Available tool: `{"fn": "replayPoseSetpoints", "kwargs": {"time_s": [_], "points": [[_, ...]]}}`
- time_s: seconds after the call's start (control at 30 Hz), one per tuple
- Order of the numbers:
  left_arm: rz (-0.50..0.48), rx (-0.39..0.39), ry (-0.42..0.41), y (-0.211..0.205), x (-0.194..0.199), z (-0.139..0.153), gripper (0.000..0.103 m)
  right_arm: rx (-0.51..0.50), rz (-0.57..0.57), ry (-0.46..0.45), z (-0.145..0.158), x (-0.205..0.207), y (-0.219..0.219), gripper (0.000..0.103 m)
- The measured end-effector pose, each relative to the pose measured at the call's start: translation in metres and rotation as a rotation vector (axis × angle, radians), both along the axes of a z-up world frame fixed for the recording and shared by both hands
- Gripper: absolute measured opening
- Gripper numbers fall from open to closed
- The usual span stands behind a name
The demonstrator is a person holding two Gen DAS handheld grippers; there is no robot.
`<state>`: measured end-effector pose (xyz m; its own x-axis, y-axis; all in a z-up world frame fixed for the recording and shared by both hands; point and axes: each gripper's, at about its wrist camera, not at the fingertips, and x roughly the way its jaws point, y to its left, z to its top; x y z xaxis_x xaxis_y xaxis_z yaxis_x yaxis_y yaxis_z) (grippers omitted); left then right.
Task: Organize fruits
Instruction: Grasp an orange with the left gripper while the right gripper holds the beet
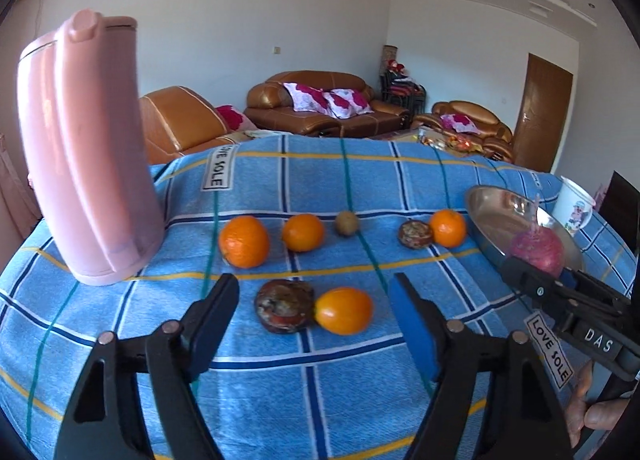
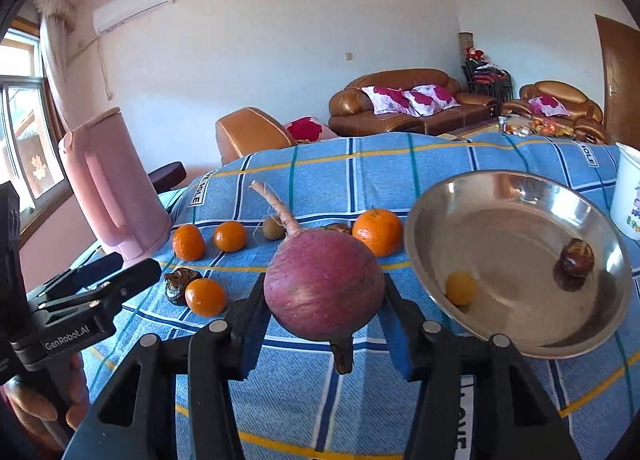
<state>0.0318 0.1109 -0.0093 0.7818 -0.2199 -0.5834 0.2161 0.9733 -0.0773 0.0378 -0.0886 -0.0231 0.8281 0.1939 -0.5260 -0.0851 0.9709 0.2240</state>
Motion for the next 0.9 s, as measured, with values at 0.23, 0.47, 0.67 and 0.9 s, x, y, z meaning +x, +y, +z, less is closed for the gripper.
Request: {"fn": "replayPoseSetpoints", "kwargs": {"time_s": [0.23,0.47,0.67,0.9], "points": [[-0.078,0.107,0.093,-0.041,0.018,-0.019,0.047,0.048,-0.016,0.032,-0.004,0.004,-0.009,0.053],[-0.037,0.089,0.203,-0.041,0.045,-0.033,0.045,0.029,0.007,0.034,-0.006,0.004,-0.005,0.053],[-0.058,0.094,0.228,-0.051,0.049,-0.034,0.041,0.043,0.009,0.067,-0.011,0.009,-0.009,0.053],[-0.045,0.0,0.181,-0.034,0.043,-0.026,0.04,0.048,0.007,0.062,-0.011,0.008,-0.009,0.053]]}}
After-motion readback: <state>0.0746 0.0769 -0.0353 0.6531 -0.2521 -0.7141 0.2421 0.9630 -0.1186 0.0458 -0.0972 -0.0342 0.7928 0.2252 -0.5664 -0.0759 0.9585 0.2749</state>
